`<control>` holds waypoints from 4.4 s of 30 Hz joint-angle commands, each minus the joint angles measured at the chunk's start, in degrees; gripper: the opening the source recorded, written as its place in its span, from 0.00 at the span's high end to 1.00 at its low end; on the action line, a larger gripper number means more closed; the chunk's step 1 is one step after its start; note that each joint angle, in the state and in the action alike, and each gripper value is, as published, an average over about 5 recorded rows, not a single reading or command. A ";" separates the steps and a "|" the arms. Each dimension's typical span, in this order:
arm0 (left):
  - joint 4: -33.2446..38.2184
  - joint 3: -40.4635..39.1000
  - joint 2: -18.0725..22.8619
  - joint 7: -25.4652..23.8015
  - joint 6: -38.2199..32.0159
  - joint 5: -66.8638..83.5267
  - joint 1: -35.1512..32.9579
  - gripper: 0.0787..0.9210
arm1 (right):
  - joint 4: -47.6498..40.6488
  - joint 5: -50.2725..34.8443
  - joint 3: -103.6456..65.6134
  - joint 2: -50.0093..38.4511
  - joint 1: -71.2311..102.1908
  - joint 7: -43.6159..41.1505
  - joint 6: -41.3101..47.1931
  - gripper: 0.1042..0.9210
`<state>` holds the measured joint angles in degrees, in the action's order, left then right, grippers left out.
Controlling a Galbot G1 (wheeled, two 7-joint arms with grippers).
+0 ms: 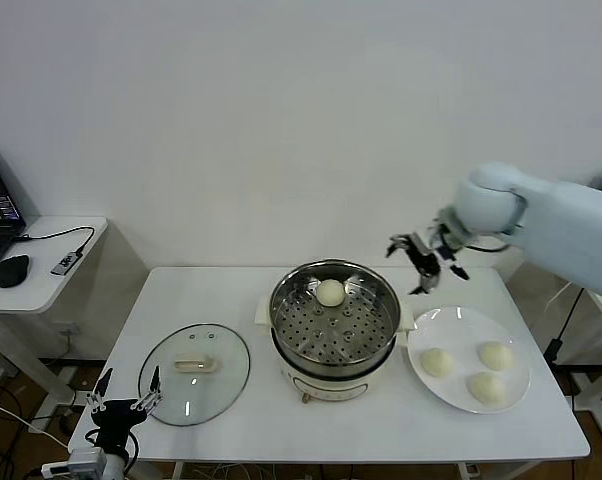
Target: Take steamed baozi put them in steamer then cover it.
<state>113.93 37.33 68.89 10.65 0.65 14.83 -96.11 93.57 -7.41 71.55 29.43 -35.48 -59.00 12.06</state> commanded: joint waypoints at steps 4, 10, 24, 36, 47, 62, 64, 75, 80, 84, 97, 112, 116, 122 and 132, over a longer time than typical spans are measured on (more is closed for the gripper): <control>-0.16 -0.01 -0.42 -0.05 -0.07 0.00 -0.06 0.12 | 3.55 5.42 -6.42 -14.43 13.81 -0.80 4.85 0.12; -0.36 0.02 -0.23 -0.05 -0.05 -0.07 -0.09 0.12 | -0.30 9.55 -16.60 -12.79 27.41 -0.39 2.82 0.12; -0.75 0.74 -0.07 -0.13 0.32 -0.15 -0.13 0.12 | -11.46 13.06 -27.01 -2.77 42.46 1.99 -1.99 0.12; -0.87 1.70 -0.09 -0.20 0.34 -0.14 -0.34 0.12 | -17.02 13.28 -27.10 4.46 42.40 3.27 -3.30 0.12; -1.20 1.64 0.07 -0.23 0.35 -0.19 0.02 0.12 | -19.19 14.13 -27.01 6.94 43.15 3.08 -2.91 0.12; -1.40 1.57 0.21 -0.21 0.39 -0.26 0.27 0.12 | -19.88 14.97 -26.81 8.08 42.90 2.18 -0.89 0.29; -1.43 1.59 0.23 -0.20 0.38 -0.26 0.29 0.12 | -19.74 15.08 -26.79 7.73 42.74 1.83 -0.89 0.32; -1.37 1.74 0.05 -0.25 0.40 -0.24 0.32 0.12 | -12.83 9.16 -23.03 -0.53 32.24 -1.16 1.37 0.40; -0.97 1.75 -0.31 -0.28 0.50 -0.19 0.18 0.12 | -7.99 3.20 -19.50 -4.55 22.28 -1.34 4.35 0.39; -1.04 1.49 -0.71 -0.29 0.59 -0.14 0.23 0.12 | -3.25 -2.35 -10.56 -5.58 8.80 -1.12 6.74 0.39; -1.10 0.90 -0.92 -0.39 0.64 0.06 0.93 0.12 | 2.08 -20.55 4.83 9.52 -11.21 5.67 17.66 0.38; -1.57 1.63 0.18 -0.38 0.57 -0.02 1.65 0.12 | -6.01 -28.01 1.67 32.08 1.67 13.86 25.90 0.38; -1.65 1.77 0.24 -0.38 0.52 -0.03 1.79 0.12 | -8.56 -28.21 1.26 35.13 4.88 15.81 27.07 0.38; -1.60 1.69 0.52 -0.39 0.54 -0.08 2.14 0.12 | -10.50 -27.87 0.69 37.24 8.85 17.96 28.36 0.38; -1.95 1.69 0.71 -0.49 0.42 -0.07 2.15 0.12 | -12.63 -26.86 0.50 38.51 11.08 19.97 29.58 0.38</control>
<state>112.01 39.05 69.62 10.18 1.10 14.77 -93.95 82.88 -33.64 71.99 64.55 -27.05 -41.10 40.07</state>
